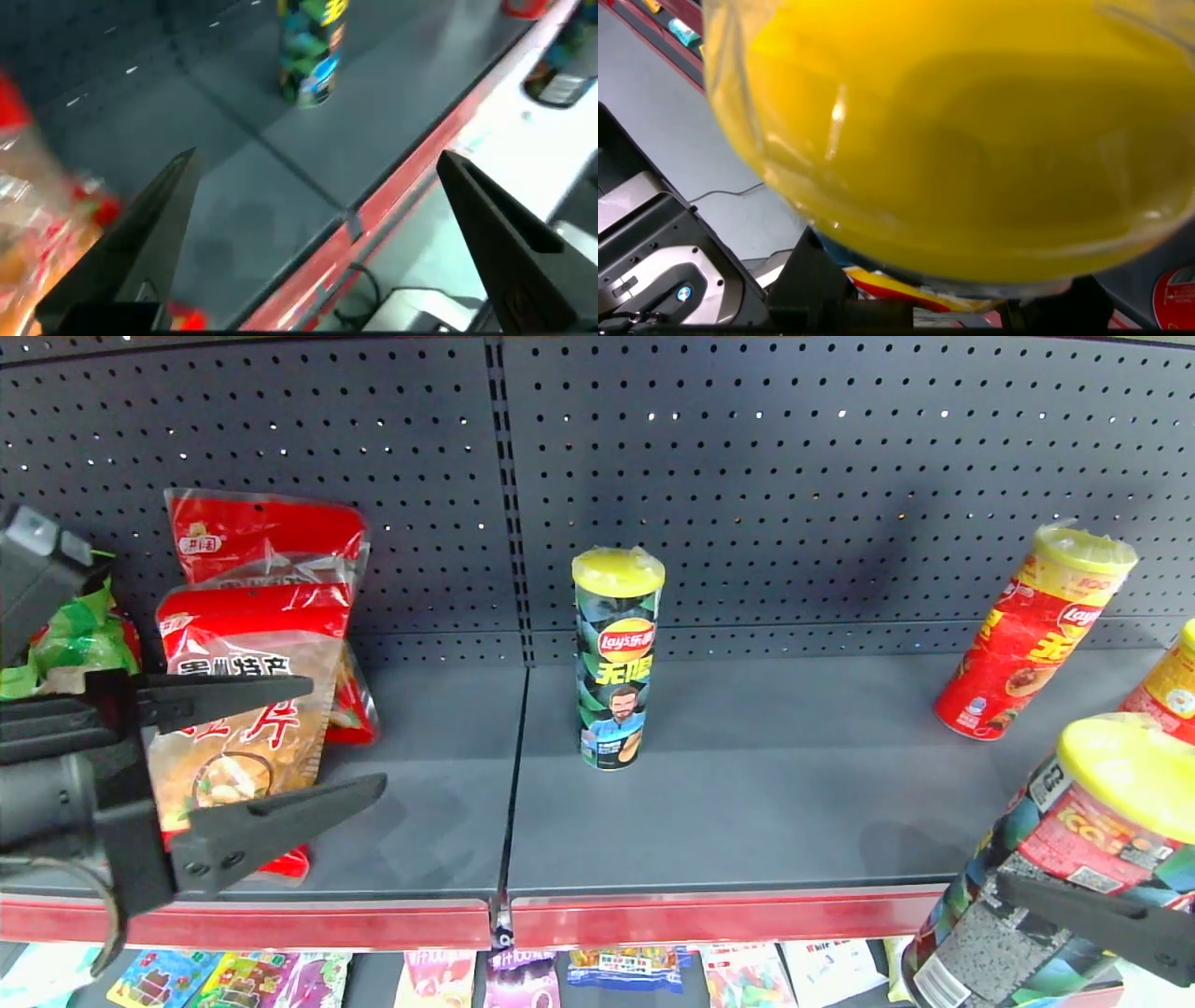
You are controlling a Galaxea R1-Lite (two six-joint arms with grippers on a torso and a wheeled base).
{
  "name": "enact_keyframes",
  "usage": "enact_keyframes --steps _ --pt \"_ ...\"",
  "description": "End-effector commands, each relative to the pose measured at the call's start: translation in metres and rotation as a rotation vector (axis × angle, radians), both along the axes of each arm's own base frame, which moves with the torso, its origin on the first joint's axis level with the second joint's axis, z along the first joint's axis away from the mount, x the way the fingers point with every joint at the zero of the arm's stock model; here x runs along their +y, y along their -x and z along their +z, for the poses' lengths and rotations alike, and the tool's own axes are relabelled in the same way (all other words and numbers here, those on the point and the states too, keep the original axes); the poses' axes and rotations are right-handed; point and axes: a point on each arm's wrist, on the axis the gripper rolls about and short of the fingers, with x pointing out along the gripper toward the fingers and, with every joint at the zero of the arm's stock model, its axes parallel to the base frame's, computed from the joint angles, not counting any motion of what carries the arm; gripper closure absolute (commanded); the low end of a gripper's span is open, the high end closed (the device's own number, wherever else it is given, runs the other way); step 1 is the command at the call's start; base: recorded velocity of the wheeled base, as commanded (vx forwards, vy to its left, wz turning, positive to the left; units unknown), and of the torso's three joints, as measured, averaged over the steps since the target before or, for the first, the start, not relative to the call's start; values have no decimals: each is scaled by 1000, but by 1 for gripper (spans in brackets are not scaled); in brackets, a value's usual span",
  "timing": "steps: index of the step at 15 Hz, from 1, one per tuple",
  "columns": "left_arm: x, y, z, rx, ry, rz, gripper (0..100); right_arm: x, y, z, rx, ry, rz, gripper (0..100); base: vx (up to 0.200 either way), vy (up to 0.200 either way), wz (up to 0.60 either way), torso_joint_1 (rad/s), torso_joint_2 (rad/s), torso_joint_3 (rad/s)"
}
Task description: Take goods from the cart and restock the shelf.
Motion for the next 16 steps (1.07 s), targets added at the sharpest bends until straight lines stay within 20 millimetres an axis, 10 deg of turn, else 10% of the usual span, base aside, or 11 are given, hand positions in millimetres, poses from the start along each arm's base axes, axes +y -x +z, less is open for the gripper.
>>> enact_keyframes --steps 1,16 --pt "-23 -42 -6 39 -12 -44 0 1 -2 -1 8 5 1 100 0 0 0 0 0 0" --pt "-99 -144 -15 27 -12 -126 0 2 -7 -6 45 13 -9 100 0 0 0 0 0 0"
